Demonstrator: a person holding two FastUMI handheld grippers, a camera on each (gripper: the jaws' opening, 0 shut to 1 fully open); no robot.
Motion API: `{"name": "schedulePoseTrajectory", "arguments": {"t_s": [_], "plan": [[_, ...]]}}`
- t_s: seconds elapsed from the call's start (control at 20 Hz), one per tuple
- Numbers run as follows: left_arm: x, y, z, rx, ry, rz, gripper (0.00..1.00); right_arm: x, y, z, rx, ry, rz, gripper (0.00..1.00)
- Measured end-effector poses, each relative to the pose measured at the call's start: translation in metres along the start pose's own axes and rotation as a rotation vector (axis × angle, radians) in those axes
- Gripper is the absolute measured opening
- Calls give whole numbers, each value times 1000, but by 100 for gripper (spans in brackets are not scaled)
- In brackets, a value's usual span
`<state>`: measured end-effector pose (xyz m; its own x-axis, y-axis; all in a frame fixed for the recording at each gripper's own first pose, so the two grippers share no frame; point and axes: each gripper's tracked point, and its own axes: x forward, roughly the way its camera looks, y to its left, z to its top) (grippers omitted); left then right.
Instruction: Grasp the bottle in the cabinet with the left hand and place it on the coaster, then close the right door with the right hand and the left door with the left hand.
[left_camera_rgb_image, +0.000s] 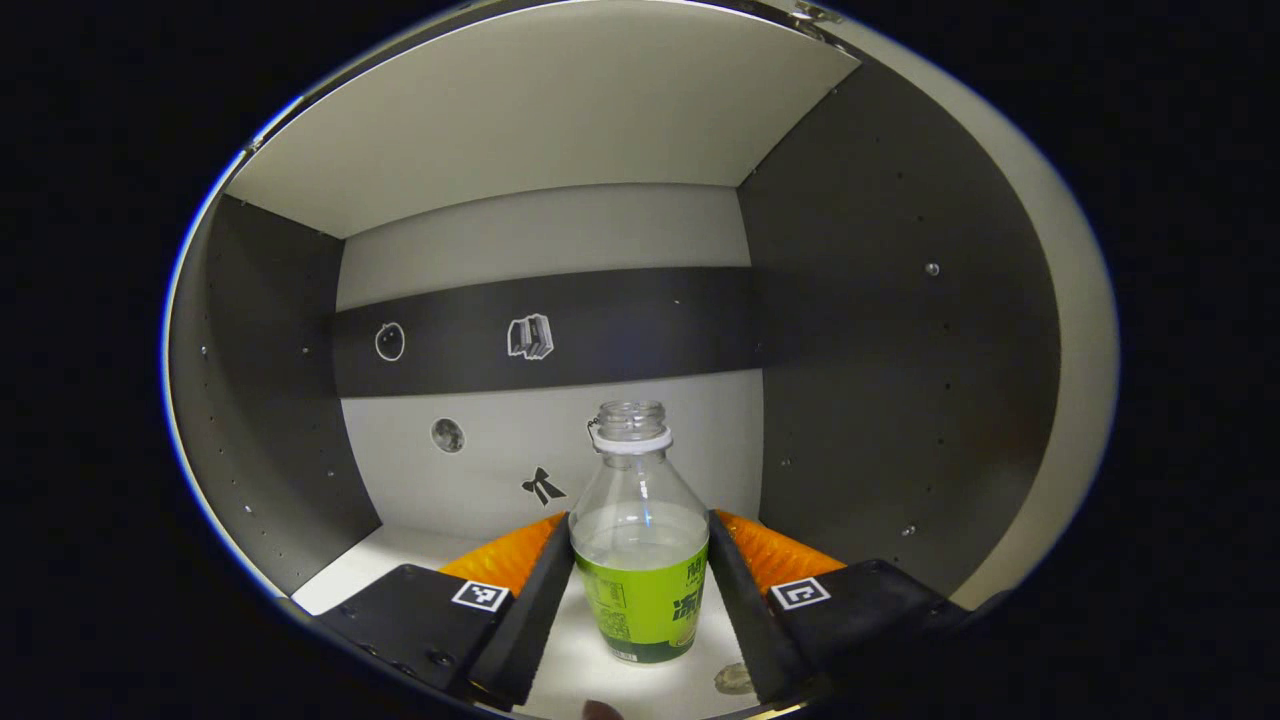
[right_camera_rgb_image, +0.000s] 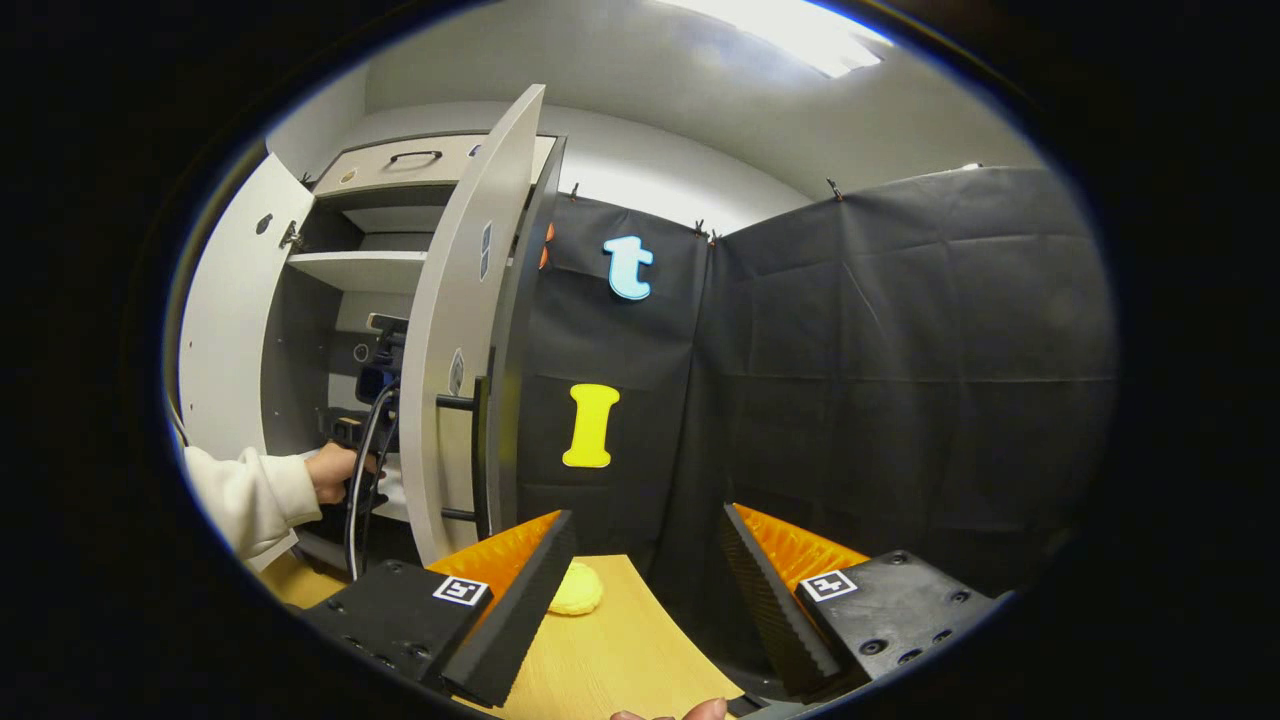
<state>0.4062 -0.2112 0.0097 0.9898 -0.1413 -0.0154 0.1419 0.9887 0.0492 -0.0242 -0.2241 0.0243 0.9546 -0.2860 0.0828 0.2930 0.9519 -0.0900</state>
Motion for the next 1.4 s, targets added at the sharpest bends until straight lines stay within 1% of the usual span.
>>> {"name": "schedulePoseTrajectory", "arguments": {"t_s": [0.25, 0.55, 0.7, 0.85, 1.1, 1.2, 1.3, 1.4], "plan": [[-28, 14, 11, -13, -32, -22, 80, -4, 18, 1, 9, 2, 41, 97], [-120, 53, 29, -4, -90, -34, 80, -8, 46, 10, 16, -24, 103, 97], [-163, 68, 31, -19, -98, -42, 80, -11, 68, 14, 38, -22, 145, 97], [-203, 85, 27, -19, -105, -32, 80, -17, 88, 20, 44, -38, 186, 97], [-262, 106, -2, -3, -103, -23, 80, -32, 126, 26, 53, -49, 252, 97], [-284, 109, -23, -12, -94, -25, 80, -37, 139, 24, 54, -45, 272, 97], [-305, 113, -47, -14, -77, -1, 80, -43, 151, 21, 53, -39, 289, 97], [-325, 112, -71, -13, -59, 6, 80, -48, 161, 19, 55, -34, 301, 97]]}}
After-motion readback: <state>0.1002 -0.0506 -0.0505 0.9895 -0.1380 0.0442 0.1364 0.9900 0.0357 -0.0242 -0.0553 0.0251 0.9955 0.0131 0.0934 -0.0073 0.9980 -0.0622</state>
